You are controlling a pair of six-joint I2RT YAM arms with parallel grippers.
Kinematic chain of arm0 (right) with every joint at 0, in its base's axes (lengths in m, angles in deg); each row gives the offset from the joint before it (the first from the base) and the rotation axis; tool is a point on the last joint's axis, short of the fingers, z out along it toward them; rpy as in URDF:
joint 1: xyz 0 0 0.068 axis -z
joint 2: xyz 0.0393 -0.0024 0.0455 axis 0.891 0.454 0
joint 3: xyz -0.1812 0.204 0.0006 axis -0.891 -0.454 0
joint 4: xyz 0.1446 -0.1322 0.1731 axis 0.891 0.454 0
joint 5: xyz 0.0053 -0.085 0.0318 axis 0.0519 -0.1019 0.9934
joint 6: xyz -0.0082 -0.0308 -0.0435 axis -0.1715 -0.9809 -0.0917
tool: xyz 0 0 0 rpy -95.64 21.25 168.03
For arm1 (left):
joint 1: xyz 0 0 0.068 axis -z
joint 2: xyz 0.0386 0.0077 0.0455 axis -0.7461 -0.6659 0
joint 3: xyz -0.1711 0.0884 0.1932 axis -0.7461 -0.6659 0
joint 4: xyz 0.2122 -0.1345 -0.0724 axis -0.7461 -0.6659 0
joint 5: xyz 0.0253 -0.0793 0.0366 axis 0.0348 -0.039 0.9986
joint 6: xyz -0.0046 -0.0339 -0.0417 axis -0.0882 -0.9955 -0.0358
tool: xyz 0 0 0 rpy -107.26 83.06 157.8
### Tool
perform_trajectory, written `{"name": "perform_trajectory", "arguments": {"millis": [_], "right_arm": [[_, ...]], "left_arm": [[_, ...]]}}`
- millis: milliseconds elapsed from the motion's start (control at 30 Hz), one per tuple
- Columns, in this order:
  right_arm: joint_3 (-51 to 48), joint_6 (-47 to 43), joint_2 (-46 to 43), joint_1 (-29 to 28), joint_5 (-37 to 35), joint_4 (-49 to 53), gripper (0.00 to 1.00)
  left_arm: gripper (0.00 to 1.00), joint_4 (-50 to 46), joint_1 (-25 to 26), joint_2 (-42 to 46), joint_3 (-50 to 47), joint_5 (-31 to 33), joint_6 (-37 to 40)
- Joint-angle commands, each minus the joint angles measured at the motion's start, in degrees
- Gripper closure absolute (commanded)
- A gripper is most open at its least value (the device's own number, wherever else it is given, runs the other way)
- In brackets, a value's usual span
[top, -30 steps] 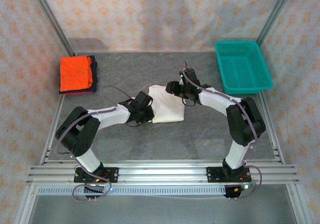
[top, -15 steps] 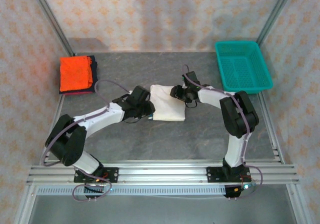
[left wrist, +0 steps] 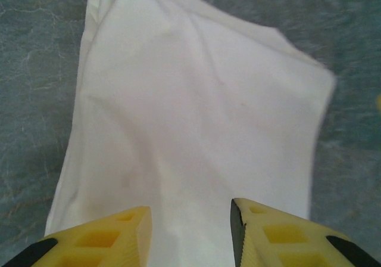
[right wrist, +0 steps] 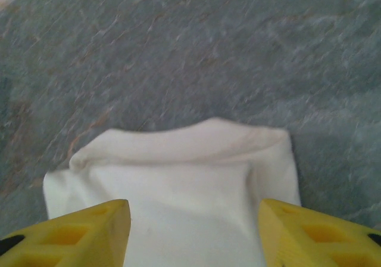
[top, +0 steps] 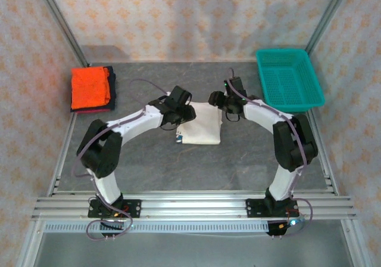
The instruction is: Fold and stack the t-shirts
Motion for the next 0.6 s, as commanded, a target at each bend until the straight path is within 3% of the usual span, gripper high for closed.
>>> {"name": "perform_trajectory", "arguments": {"millis": [0, 300, 433, 567], "right_arm": [[4.4, -1.5, 4.5, 0.0, -1.9, 3.2, 0.47], [8.5, -1.5, 10.7, 0.1, 0.7, 5.8, 0.69], [8.4, -2.2, 9.5, 0.3, 0.1, 5.8, 0.99], [7.1, -2.5, 7.0, 0.7, -3.5, 4.4, 1.00]], "left_arm": [[0.61, -0.5, -1.3, -3.2, 3.2, 0.0, 1.2], [0.62, 0.4, -2.1, -4.9, 1.0, -0.8, 0.5], [0.62, 1.0, -2.1, -4.9, -0.3, -1.1, 0.2], [0.62, 1.6, -2.1, -3.9, -2.3, -1.3, 0.0]]}}
